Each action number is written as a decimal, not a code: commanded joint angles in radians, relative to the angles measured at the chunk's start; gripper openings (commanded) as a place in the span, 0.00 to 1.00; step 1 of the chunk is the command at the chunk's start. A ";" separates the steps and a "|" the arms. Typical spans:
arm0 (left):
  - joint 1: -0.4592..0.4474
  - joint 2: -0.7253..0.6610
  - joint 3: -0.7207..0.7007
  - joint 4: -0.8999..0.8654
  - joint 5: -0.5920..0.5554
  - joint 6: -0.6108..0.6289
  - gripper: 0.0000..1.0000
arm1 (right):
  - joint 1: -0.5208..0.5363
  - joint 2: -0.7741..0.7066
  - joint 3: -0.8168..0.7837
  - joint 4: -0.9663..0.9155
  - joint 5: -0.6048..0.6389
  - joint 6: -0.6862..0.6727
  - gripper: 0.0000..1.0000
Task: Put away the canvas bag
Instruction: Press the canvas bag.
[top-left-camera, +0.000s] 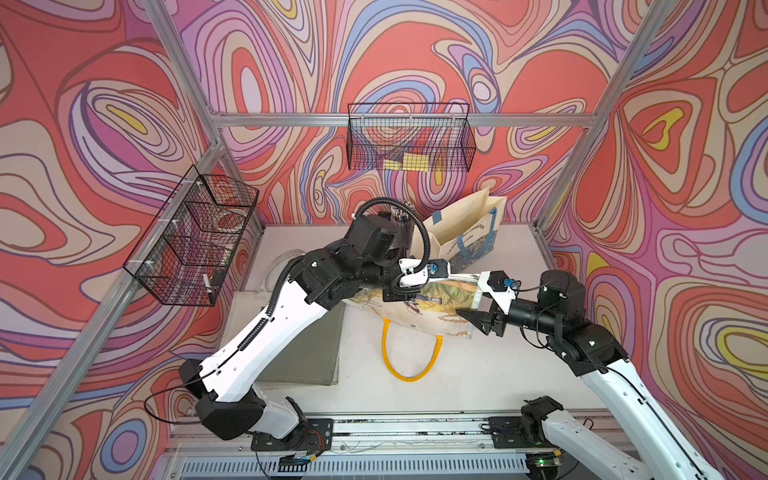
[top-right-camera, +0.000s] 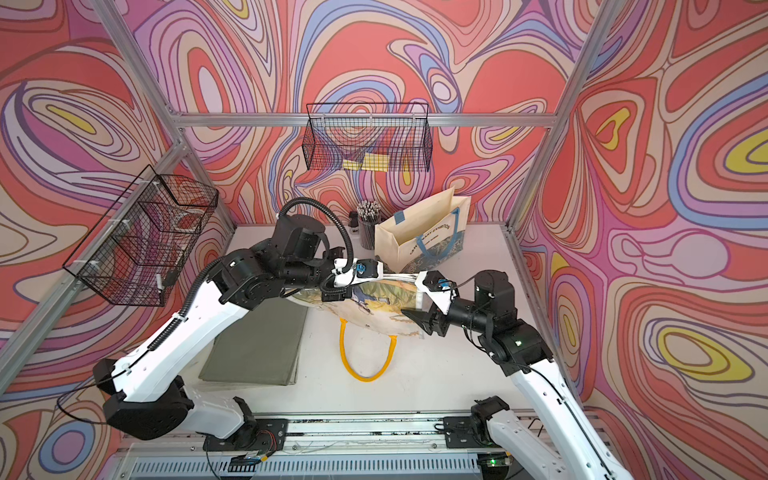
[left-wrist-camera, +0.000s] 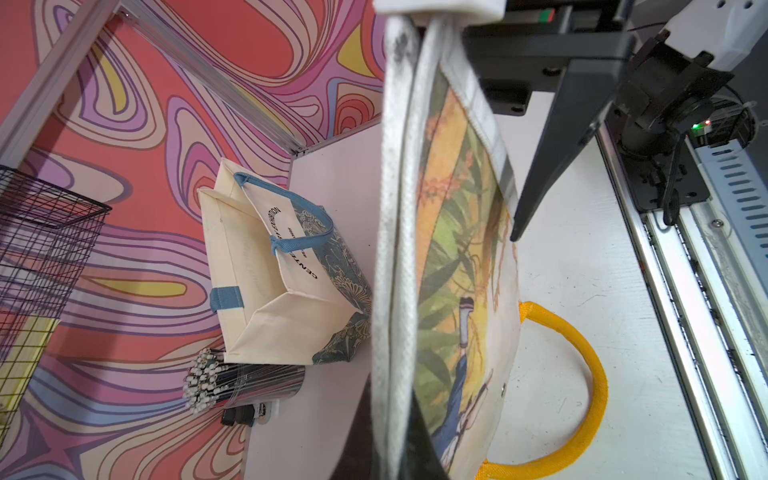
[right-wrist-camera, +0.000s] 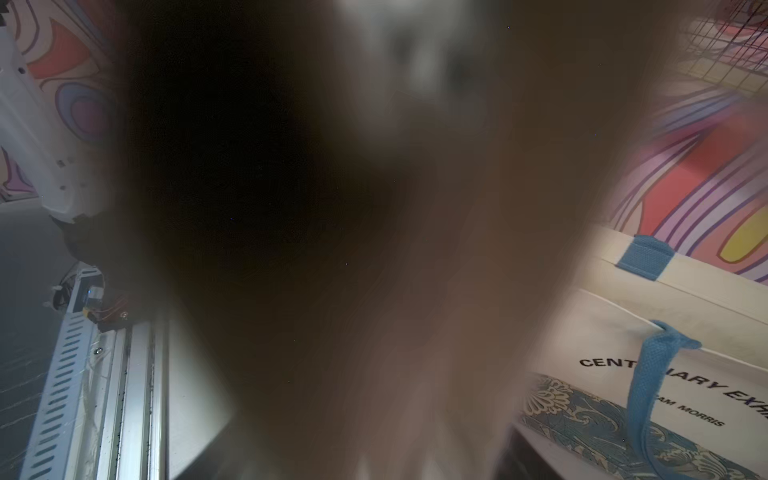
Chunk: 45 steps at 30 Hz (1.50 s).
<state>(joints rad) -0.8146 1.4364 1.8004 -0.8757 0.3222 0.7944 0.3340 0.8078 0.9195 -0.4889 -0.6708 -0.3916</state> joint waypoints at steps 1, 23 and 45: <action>0.015 -0.052 -0.010 0.063 0.073 0.015 0.00 | -0.006 0.011 -0.031 0.040 0.002 0.045 0.71; 0.104 -0.128 -0.002 0.038 0.106 0.012 0.00 | -0.007 0.491 0.130 -0.011 -0.328 -0.106 0.74; 0.158 -0.120 -0.007 -0.002 0.173 0.048 0.00 | -0.009 0.444 0.013 0.239 -0.355 -0.087 0.83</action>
<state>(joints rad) -0.6640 1.3273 1.7653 -0.9451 0.4400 0.8169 0.3210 1.2510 0.9146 -0.2844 -1.0054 -0.4706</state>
